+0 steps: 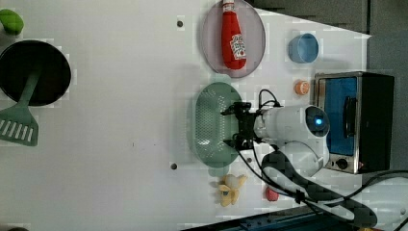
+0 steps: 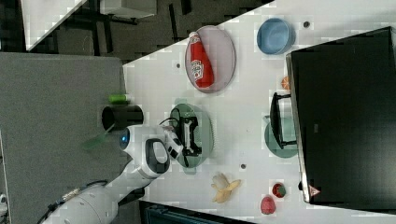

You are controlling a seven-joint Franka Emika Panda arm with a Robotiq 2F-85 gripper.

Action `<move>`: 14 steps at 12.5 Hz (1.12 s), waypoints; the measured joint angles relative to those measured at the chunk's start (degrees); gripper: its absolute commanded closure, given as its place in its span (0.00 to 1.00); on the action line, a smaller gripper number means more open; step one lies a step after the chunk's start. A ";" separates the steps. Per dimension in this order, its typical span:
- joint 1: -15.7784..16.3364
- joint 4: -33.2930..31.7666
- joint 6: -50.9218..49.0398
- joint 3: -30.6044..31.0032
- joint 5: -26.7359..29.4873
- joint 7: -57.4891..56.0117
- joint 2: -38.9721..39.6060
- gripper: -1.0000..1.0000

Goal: Drag strainer left to right.

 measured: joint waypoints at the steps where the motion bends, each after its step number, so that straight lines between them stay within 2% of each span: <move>1: -0.66 -0.22 -0.39 -0.92 -0.27 -2.13 -0.38 0.00; 4: -2.13 -0.67 -1.06 -5.32 -0.53 -6.71 -2.31 0.00; 7: -5.14 -1.79 -0.73 -7.16 -0.70 -10.94 -2.41 0.00; 10: -5.65 -2.46 -1.40 -11.10 -0.91 -13.40 -2.39 0.00; 12: -6.99 -1.79 0.00 -10.98 -1.33 -14.55 -1.82 0.00; 14: -6.81 -0.67 -0.67 -11.73 -1.05 -15.86 -1.57 0.00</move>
